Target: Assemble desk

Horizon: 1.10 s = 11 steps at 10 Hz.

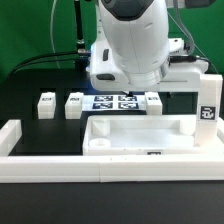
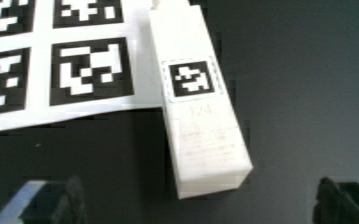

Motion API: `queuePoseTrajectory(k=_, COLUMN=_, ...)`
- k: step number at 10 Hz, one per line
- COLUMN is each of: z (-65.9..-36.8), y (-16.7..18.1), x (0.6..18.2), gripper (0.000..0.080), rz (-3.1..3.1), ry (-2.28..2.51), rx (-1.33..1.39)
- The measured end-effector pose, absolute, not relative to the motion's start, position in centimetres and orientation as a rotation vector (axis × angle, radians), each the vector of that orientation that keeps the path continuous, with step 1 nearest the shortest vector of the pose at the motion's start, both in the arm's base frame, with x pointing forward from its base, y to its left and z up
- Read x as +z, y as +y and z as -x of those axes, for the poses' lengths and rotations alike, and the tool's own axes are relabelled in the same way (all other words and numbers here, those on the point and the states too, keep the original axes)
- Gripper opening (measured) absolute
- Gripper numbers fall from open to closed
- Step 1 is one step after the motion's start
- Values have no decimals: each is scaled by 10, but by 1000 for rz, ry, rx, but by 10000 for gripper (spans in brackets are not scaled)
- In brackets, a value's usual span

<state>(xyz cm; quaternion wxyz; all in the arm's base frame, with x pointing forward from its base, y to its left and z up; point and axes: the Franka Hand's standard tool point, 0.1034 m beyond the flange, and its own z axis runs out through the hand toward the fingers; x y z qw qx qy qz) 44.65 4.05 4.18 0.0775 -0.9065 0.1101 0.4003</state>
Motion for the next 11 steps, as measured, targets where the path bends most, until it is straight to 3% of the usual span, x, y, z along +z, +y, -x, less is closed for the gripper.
queuePoseTrajectory(k=4, z=-420, y=47, x=20, gripper=649, rz=2716, ry=315, rx=1216)
queuePoseTrajectory(k=7, z=-418, y=46, x=19, gripper=649, rz=2695, ry=317, rx=1255)
queuePoseTrajectory(k=11, z=-407, y=45, x=13, gripper=649, rz=2531, ry=297, rx=1535)
